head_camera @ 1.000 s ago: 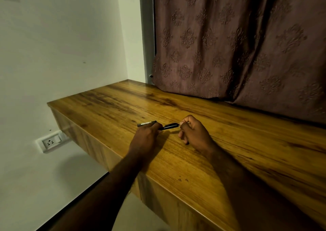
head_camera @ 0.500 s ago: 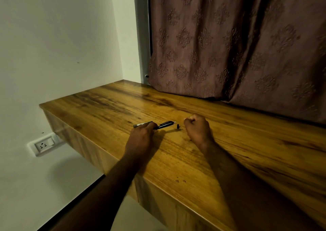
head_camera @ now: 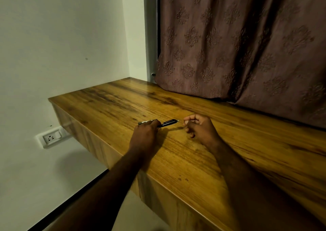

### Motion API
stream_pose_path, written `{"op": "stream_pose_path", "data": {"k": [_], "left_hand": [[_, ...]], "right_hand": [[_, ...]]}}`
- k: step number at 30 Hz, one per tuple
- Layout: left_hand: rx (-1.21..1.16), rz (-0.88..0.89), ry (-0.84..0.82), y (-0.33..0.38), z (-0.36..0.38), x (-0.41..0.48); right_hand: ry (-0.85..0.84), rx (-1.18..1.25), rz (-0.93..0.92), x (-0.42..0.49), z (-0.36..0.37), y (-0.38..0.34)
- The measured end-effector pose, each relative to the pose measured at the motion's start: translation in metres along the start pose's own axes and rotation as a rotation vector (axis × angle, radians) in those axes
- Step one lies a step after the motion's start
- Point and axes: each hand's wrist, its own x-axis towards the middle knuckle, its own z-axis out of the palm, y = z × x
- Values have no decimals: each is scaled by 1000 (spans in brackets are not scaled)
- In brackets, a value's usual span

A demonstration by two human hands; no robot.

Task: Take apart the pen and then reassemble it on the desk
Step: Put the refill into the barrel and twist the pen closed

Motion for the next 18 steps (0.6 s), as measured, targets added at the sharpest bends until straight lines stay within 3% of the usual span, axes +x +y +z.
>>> {"op": "stream_pose_path", "data": {"k": [3, 18], "left_hand": [[7, -26, -16, -1, 0, -2], [-25, -80, -81, 6, -8, -1]], "right_hand": [[-40, 111, 3, -3, -2, -4], [-88, 79, -50, 0, 0, 3]]}}
